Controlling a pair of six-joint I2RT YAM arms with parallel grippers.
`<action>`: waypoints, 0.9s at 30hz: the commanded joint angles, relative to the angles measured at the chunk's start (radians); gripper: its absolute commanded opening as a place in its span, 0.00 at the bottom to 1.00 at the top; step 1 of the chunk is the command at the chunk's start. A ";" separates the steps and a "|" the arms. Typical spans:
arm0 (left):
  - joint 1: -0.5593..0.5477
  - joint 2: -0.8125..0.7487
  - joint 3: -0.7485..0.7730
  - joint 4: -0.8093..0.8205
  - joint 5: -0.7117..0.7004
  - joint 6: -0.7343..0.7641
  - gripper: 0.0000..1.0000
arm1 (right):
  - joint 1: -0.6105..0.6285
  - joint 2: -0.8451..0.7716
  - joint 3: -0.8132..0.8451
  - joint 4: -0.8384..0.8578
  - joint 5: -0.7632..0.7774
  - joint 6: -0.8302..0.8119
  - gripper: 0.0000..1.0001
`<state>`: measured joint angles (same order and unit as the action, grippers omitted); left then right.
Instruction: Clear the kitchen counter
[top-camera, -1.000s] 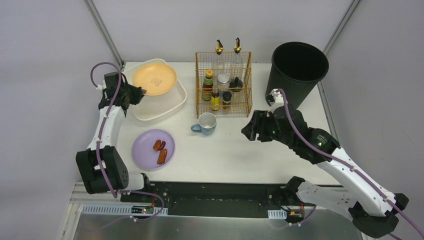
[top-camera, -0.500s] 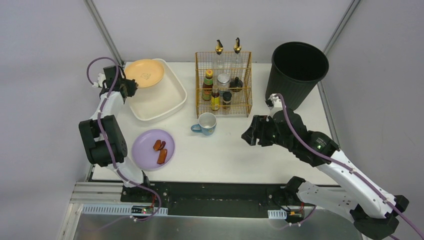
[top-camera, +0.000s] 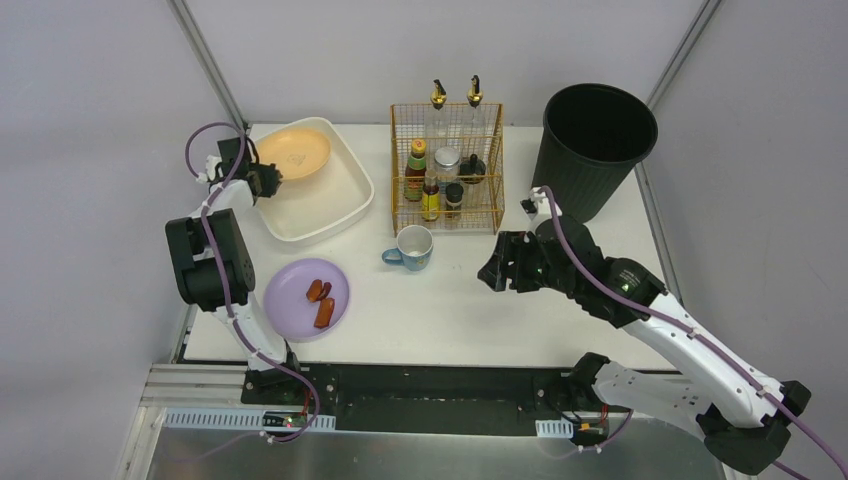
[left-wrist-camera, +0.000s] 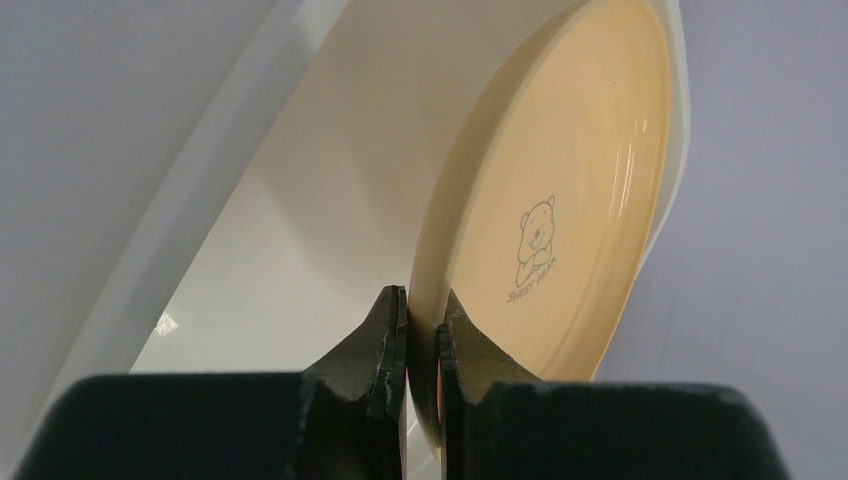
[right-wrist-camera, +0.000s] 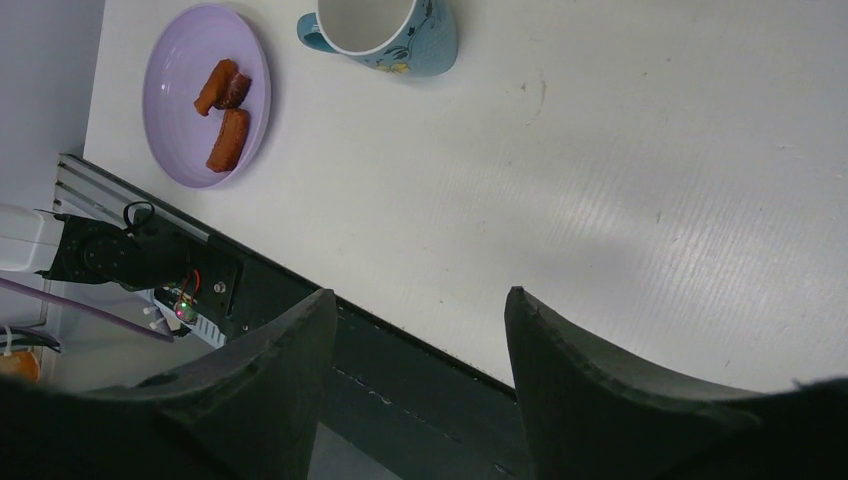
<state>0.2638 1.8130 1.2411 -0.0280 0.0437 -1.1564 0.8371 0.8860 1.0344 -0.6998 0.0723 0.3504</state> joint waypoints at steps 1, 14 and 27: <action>0.006 0.029 0.025 0.085 0.006 -0.023 0.00 | -0.003 -0.003 0.000 0.027 -0.020 0.006 0.66; 0.006 0.129 0.079 0.081 0.014 -0.031 0.00 | -0.003 -0.013 -0.012 0.013 -0.012 0.019 0.66; 0.005 0.173 0.096 0.076 0.057 -0.029 0.52 | -0.003 -0.025 -0.016 0.003 -0.004 0.028 0.68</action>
<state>0.2626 1.9728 1.3182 0.0437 0.0788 -1.1790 0.8371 0.8818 1.0199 -0.7025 0.0639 0.3622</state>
